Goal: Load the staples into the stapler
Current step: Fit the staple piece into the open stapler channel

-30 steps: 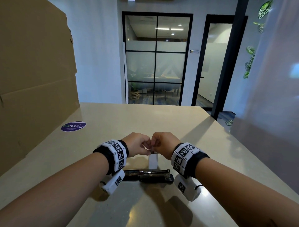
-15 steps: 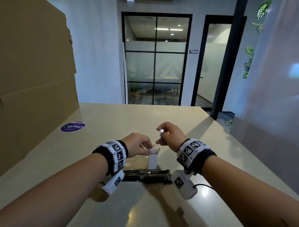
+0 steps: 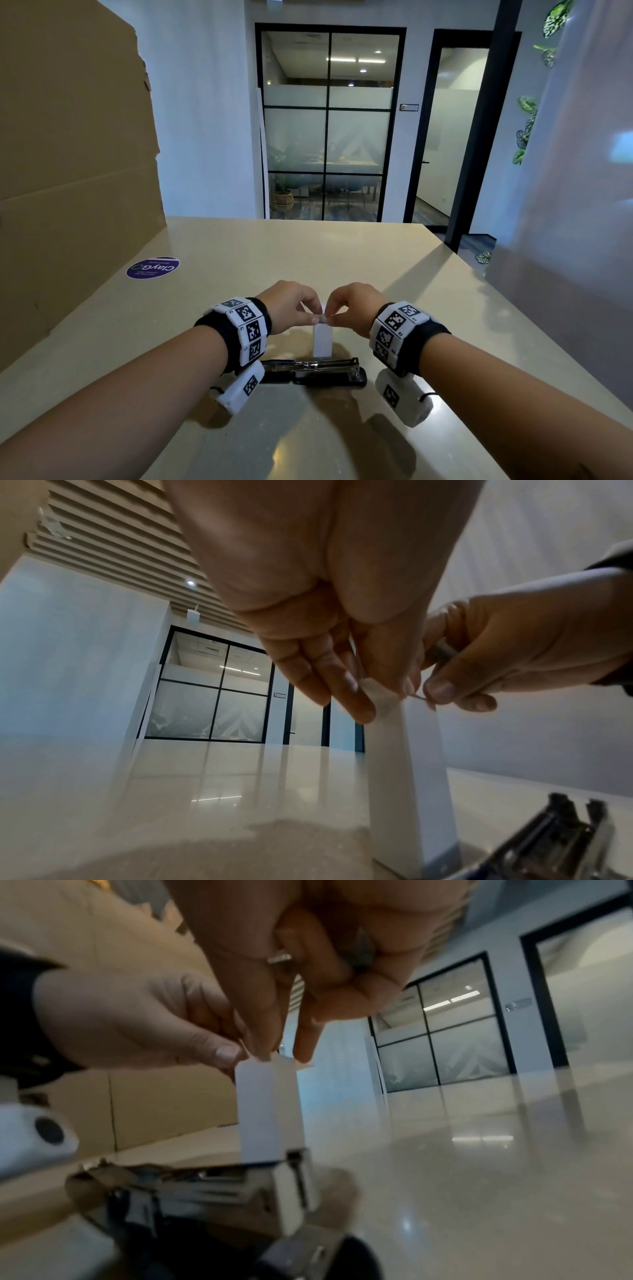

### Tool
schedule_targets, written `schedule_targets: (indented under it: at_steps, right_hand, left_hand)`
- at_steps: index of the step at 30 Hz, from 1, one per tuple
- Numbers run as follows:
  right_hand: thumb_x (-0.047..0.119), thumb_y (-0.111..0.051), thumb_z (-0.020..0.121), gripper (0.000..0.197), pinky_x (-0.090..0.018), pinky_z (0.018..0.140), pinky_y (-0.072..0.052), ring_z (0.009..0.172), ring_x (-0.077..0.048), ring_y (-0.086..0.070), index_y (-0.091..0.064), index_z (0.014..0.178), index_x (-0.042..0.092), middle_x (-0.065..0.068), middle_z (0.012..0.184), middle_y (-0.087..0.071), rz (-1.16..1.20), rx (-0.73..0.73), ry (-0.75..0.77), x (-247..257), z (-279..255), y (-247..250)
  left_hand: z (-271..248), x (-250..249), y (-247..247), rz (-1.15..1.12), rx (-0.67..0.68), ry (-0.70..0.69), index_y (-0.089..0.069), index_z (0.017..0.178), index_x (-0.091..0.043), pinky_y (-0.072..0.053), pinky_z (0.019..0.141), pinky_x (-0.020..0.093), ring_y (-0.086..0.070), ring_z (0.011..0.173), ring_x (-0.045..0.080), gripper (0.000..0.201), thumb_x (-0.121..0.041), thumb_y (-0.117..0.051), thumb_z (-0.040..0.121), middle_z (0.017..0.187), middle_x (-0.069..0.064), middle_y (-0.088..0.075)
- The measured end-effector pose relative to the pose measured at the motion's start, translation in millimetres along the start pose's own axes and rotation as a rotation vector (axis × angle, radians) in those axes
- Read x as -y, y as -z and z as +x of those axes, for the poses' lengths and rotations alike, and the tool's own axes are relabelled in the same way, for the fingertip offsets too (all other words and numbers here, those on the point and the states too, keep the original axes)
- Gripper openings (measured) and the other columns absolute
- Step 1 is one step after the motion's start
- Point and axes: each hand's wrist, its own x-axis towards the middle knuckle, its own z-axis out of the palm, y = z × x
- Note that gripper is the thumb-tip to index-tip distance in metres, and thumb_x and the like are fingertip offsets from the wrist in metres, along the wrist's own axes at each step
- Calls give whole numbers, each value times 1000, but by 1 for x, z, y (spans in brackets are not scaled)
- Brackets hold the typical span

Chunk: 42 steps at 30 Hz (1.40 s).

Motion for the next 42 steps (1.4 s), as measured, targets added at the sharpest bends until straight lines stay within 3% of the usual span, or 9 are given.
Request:
schedule_targets:
  at_steps: [5,10,13,17,23,31,35,38,42]
  right_hand:
    - [26,-68,84,19,-23,74,-40,99,-18,-62,-75,101,19,1,112,-70,-112,7,-1,4,0,1]
    - [23,-70,83,19,-23,78,-44,94,-17,-61,-74,99,15,-2,110,-73,-72,15,-7,1,2,-1]
    - [24,-71,82,18,-29,85,-50,99,-20,-65,-74,97,14,-4,107,-74,-56,13,-22,0,3,-3]
    - [22,-73,80,18,-32,85,-52,97,-20,-65,-67,96,17,0,101,-72,-34,-19,-35,-2,4,-4]
    - [23,-73,81,55,-30,90,-49,106,-18,-62,-50,130,25,3,112,-70,32,11,-33,-4,3,-4]
    - [22,-75,78,28,-33,89,-52,101,-19,-65,-62,103,19,1,104,-71,30,-18,-20,-6,3,-8]
    - [23,-75,78,43,-32,81,-50,87,-17,-62,-49,112,23,6,95,-69,51,-58,-6,-6,1,-10]
    - [22,-74,79,50,-31,83,-49,84,-15,-57,-47,119,27,9,91,-65,46,-51,22,-7,0,-10]
    - [26,-72,80,20,-31,86,-50,92,-15,-62,-66,98,22,3,103,-71,-17,-26,65,-7,-1,-8]
  left_hand:
    - [0,6,2,-127,-44,32,-58,90,-25,-51,74,27,-62,73,9,27,-24,-80,74,92,-12,-60]
    - [3,10,3,-54,-31,71,-56,70,-27,-48,69,22,-56,66,6,24,-19,-79,75,73,-9,-60]
    - [3,6,0,-141,-72,37,-65,73,-23,-53,73,26,-62,70,9,14,-16,-76,78,72,-7,-66]
    - [4,1,-4,-77,-35,5,-75,84,-18,-43,70,21,-55,67,0,6,-22,-74,80,70,-17,-60]
    - [2,3,-5,-63,-38,-15,-76,81,-19,-57,78,34,-66,78,10,10,-24,-80,74,85,-9,-60]
    - [4,7,-15,-186,-89,13,-66,73,-17,-58,79,35,-68,82,12,18,-14,-83,69,96,-11,-54]
    - [4,7,-16,-199,-69,41,-56,75,-24,-54,72,29,-65,75,12,28,-12,-82,70,81,-6,-64]
    - [3,6,-14,-212,-71,42,-42,83,-29,-57,75,36,-70,78,20,46,-13,-83,68,89,3,-65]
    - [1,4,-13,-243,-55,50,-37,97,-25,-58,80,41,-69,77,18,55,-12,-82,69,90,-1,-64]
